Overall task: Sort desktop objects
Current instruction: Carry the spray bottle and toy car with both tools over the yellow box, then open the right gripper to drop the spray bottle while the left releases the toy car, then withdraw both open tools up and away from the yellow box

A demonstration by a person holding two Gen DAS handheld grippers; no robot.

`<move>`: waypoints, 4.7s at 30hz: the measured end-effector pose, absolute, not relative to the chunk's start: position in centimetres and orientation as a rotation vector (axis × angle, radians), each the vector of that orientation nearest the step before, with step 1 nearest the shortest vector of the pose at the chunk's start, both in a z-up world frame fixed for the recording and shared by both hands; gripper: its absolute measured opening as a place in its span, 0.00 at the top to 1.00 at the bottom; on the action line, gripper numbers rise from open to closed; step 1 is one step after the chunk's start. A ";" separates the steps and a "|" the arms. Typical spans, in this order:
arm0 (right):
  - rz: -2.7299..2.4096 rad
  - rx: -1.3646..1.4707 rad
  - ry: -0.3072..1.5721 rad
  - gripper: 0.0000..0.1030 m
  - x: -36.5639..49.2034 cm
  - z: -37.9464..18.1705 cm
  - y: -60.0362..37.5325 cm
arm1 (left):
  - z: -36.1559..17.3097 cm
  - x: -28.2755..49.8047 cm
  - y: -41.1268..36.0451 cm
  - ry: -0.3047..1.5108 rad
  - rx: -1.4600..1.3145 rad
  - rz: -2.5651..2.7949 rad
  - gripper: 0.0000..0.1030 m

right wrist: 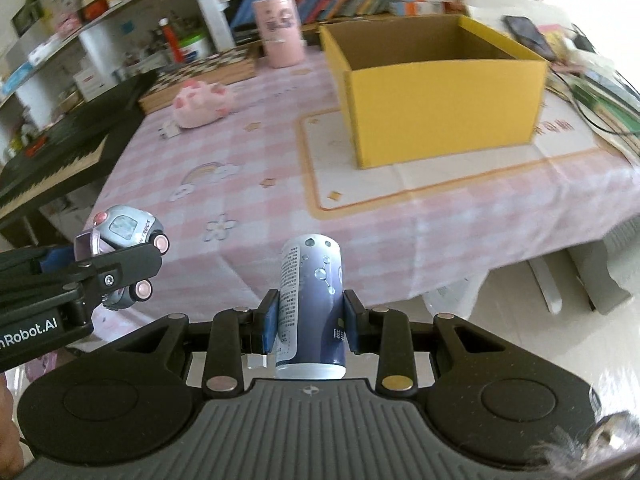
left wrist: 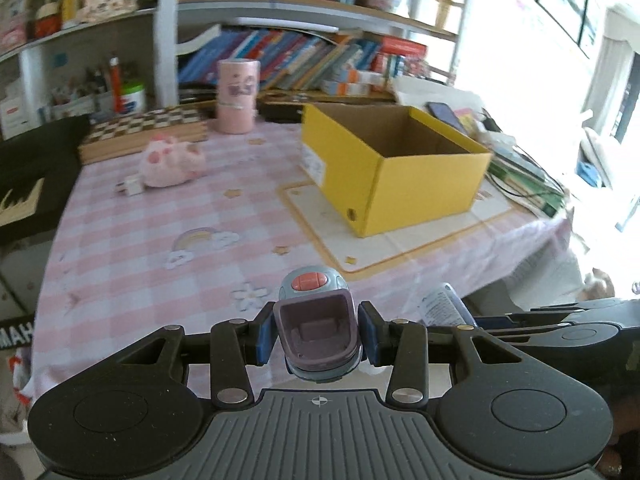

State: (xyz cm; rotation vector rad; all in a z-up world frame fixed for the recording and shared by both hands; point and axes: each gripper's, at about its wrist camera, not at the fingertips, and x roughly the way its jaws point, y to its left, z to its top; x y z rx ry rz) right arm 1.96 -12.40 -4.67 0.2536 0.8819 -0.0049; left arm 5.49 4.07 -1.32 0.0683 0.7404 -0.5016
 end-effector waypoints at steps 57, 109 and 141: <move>0.188 0.060 0.631 0.71 27.0 2.5 -35.4 | 0.2 24.5 -20.7 0.606 0.128 -0.291 0.60; 0.079 0.029 0.618 0.27 14.1 -2.0 -33.7 | -0.8 14.0 -16.7 0.571 0.167 -0.024 0.02; 0.094 0.030 0.824 0.23 6.2 -4.2 -18.5 | -2.3 6.1 -1.4 0.682 0.077 -0.107 0.02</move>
